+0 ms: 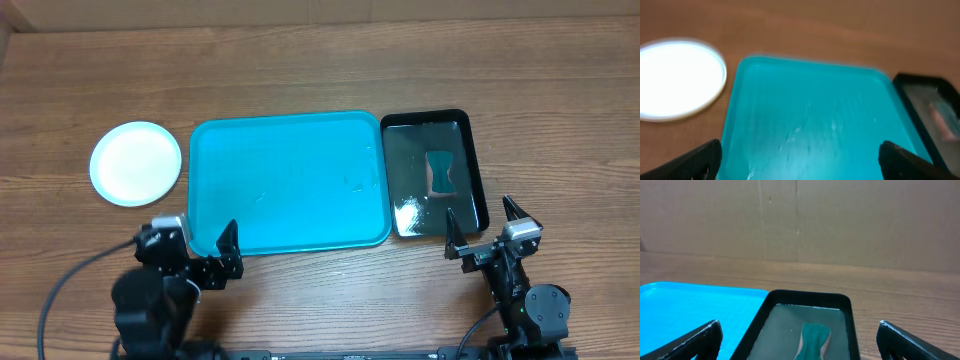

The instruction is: Clean dirty plates on tray and stack at the side

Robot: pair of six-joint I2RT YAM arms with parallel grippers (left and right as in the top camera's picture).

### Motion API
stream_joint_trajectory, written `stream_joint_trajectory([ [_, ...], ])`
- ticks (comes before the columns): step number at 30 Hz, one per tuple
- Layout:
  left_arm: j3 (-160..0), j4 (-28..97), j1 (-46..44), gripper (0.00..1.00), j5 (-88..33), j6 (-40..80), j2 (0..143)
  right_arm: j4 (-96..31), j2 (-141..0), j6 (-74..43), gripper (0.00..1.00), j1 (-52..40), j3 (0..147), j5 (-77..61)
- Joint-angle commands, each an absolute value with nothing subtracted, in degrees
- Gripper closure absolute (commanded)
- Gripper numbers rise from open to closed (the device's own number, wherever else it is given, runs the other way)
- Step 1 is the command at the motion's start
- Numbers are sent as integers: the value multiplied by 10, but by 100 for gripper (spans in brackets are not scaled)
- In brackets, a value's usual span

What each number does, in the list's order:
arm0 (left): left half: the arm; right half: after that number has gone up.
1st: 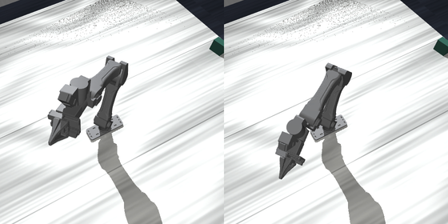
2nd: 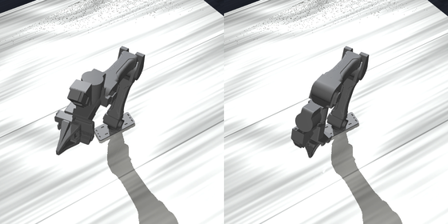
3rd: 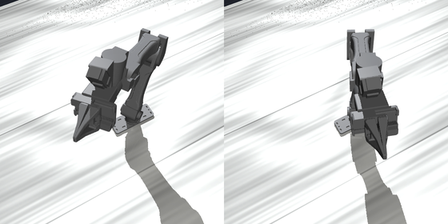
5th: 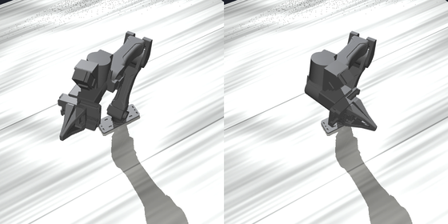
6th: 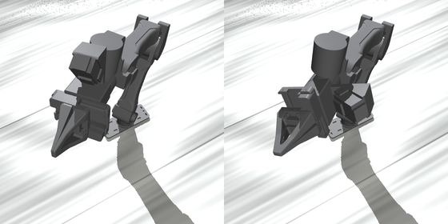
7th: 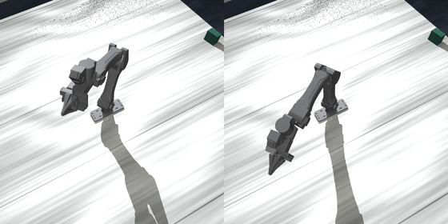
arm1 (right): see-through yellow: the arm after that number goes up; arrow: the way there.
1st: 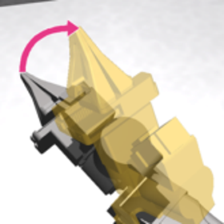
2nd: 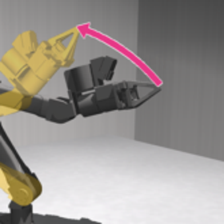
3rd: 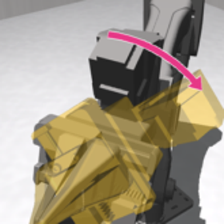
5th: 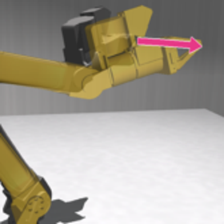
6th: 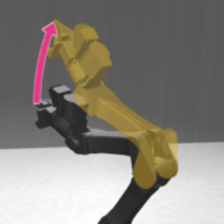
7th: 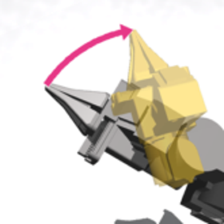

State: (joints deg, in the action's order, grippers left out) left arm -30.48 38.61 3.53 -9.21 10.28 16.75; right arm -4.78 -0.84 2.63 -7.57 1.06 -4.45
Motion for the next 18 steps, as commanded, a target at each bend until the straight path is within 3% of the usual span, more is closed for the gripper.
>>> stream_joint_trajectory([
  [1, -240, 319, 39, 0, -106, 94, 93, -46, -2, 29, 0, -74, 5, -40],
  [11, -102, -19, 35, 0, -100, 94, 2, -46, -2, 29, 0, -74, 5, -40],
  [18, -28, -139, 18, 0, -37, 95, 2, -46, -2, 29, 0, -74, 5, -40],
])
